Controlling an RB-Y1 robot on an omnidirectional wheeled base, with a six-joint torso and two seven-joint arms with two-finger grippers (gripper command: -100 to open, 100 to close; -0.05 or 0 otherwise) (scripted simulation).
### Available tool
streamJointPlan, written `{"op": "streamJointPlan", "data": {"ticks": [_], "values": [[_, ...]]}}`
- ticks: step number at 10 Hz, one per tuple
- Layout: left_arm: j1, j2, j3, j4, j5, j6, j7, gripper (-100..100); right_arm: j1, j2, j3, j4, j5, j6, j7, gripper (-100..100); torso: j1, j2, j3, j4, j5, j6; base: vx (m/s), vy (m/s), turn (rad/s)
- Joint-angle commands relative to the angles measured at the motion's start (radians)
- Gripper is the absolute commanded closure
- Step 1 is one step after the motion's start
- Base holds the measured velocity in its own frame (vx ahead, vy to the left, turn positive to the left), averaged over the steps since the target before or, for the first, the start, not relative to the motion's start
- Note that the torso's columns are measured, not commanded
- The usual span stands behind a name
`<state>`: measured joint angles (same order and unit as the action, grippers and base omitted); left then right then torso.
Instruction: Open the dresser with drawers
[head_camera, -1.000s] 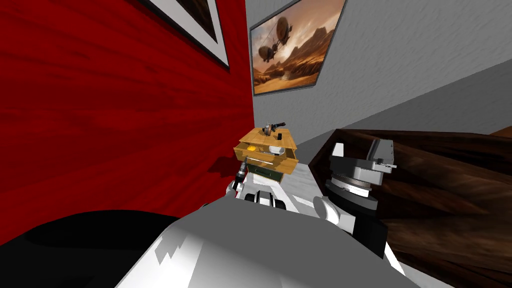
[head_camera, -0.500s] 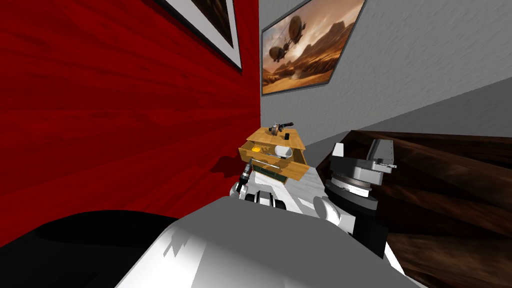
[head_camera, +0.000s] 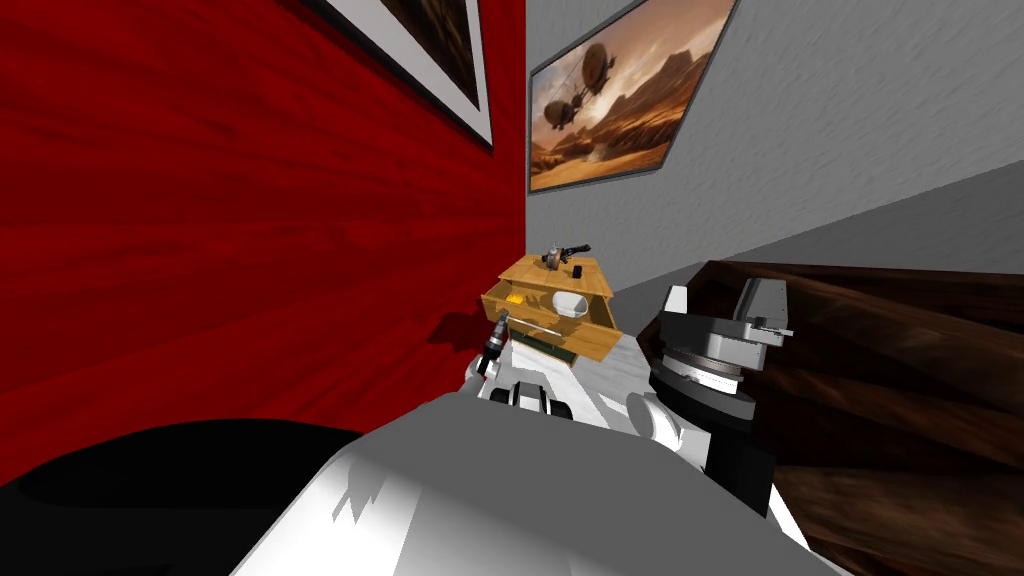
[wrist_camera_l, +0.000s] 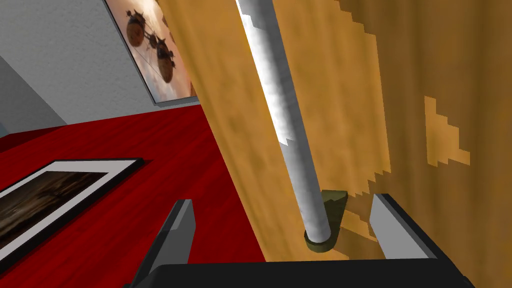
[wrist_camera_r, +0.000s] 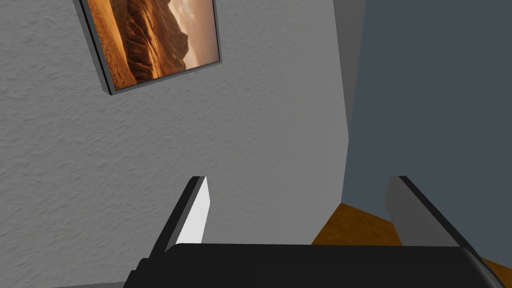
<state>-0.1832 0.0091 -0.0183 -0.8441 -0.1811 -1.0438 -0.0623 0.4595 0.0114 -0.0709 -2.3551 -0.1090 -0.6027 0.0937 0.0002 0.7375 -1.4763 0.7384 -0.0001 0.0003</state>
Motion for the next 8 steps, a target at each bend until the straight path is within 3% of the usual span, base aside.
{"op": "streamJointPlan", "data": {"ticks": [1, 4, 5, 6, 8], "values": [[-0.033, 0.001, -0.002, -0.037, 0.003, 0.068, 0.01, -100, 0.0, 0.0, 0.0, 0.0, 0.0, 0.0, 0.0, 0, 0.0, -0.001, -0.001, -0.001, 0.0, 0.0, -0.07, 0.003, 0.008], [-0.084, 0.002, 0.0, -0.052, 0.009, 0.13, 0.018, -100, 0.0, 0.0, 0.0, 0.0, 0.0, 0.0, 0.0, 0, 0.0, 0.006, 0.003, 0.006, -0.002, -0.002, -0.07, 0.01, 0.013], [-0.063, 0.001, -0.004, -0.045, 0.006, 0.127, 0.019, -100, 0.0, 0.0, 0.0, 0.0, 0.0, 0.0, 0.0, 0, 0.0, 0.009, 0.005, 0.009, -0.002, -0.002, -0.026, 0.003, -0.004], [-0.064, 0.001, -0.004, -0.043, 0.006, 0.134, 0.019, 0, 0.0, 0.0, 0.0, 0.0, 0.0, 0.0, 0.0, 0, -0.001, 0.008, 0.005, 0.006, -0.001, -0.002, 0.0, 0.0, 0.0], [-0.06, 0.001, -0.004, -0.039, 0.006, 0.138, 0.019, 0, 0.0, 0.0, 0.0, 0.0, 0.0, 0.0, 0.0, 0, -0.001, 0.003, 0.002, 0.003, -0.001, -0.001, 0.0, 0.0, 0.0]]}}
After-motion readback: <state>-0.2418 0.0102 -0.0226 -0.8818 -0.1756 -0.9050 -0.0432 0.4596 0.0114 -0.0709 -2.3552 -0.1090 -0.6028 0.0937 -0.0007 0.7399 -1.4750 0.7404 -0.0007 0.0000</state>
